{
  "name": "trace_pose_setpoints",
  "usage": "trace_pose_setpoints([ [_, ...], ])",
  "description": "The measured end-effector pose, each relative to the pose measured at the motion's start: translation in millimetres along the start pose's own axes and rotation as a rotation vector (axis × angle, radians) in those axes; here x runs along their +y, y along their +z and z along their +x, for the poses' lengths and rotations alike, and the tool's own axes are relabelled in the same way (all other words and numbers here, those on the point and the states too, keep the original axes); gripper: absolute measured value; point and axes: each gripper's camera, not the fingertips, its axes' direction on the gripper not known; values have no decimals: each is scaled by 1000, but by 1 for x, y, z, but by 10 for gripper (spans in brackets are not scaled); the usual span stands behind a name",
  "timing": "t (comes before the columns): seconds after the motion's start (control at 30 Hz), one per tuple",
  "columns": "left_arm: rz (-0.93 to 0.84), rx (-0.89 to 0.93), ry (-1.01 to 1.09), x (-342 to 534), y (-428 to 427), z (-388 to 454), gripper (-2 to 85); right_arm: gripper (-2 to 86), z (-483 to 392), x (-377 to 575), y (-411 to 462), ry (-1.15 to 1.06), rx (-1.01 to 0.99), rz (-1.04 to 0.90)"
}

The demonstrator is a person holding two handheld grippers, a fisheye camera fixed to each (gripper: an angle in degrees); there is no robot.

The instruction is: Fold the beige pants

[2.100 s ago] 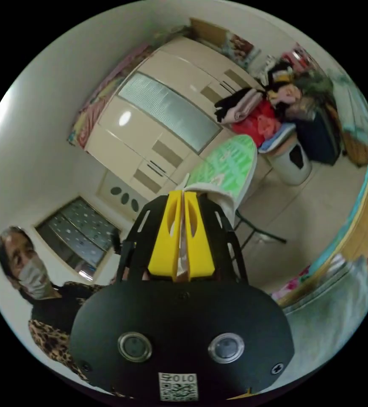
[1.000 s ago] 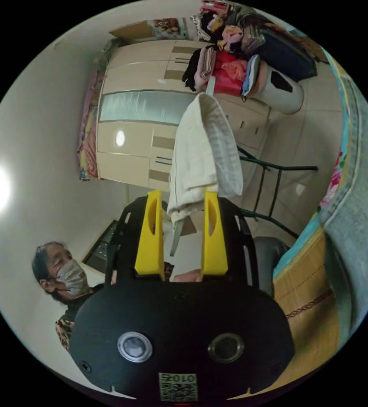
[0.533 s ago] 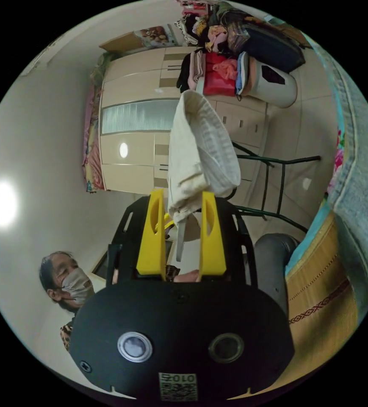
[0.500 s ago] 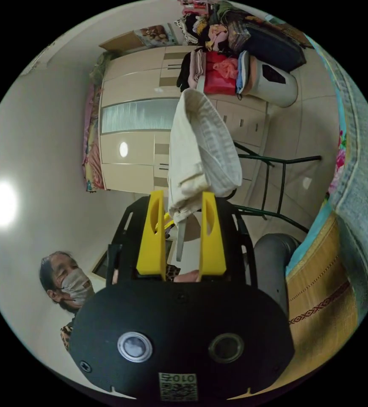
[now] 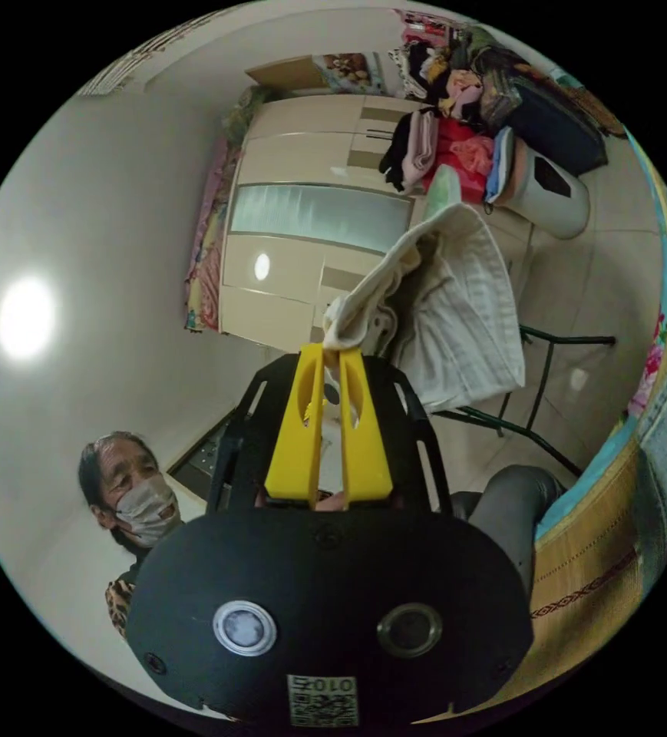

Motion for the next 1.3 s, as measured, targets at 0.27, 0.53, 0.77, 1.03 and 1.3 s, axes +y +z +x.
trace_pose_setpoints([
  [0.27,-10,26,-110,22,1,13,2,52,77,33,-8,234,71,10],
  [0.53,-47,-73,117,-22,-13,42,37,52,55,34,-19,169,91,-8],
  [0.77,-175,-140,284,-51,5,76,68,51,57,41,-28,169,58,-5],
  [1.03,-186,-188,334,-84,8,82,60,51,56,46,-39,162,84,-14],
  [1.3,-183,-337,469,-119,-8,112,47,52,51,52,-54,144,122,-11],
])
